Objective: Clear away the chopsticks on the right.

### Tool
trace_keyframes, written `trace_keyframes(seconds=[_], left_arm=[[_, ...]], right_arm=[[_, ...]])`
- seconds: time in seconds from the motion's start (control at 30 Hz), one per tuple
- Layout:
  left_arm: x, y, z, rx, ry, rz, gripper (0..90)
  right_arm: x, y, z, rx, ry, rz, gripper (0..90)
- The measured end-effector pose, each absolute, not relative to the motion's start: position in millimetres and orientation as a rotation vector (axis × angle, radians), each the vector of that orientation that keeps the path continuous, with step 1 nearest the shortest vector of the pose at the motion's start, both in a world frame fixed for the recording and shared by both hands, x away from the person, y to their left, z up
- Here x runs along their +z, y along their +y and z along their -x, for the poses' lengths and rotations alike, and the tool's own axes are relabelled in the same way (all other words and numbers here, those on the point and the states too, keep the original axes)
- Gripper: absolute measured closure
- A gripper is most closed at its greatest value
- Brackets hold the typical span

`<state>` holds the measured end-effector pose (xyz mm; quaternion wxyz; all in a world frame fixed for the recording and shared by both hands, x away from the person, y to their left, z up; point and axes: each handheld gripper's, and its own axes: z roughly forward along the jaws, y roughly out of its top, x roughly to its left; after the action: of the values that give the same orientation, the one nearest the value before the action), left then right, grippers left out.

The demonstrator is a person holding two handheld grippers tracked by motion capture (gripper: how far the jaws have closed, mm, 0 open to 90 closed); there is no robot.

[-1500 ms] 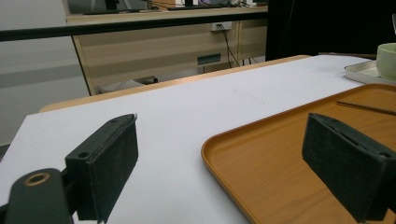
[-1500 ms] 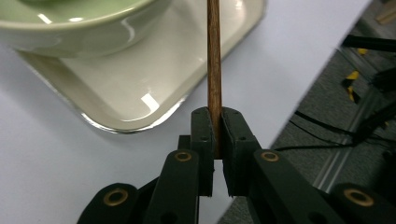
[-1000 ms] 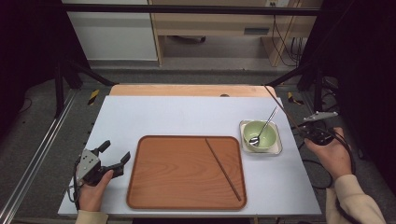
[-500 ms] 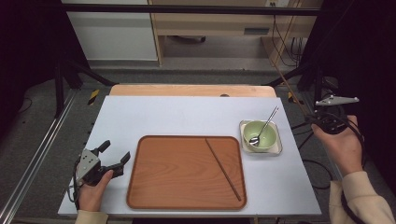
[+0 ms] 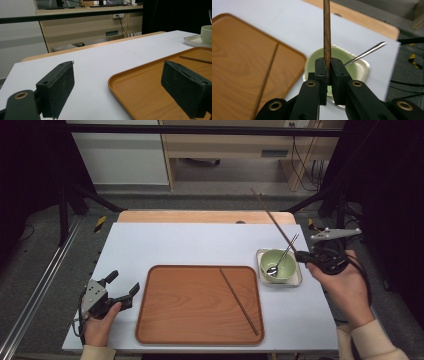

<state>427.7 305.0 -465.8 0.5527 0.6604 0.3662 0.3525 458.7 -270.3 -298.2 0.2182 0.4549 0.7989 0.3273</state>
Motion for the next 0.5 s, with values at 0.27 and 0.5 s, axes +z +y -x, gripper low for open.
trace_keyframes(seconds=[0.27, 0.5], left_arm=[[-465, 306, -427, 0.837, 0.870, -1.556, 11.1], [-465, 307, -428, 0.835, 0.869, -1.555, 11.1]], right_arm=[[-334, -223, -442, 0.826, 2.347, -1.211, 84.6], [-367, -197, -426, 0.789, 2.455, -1.217, 84.6]])
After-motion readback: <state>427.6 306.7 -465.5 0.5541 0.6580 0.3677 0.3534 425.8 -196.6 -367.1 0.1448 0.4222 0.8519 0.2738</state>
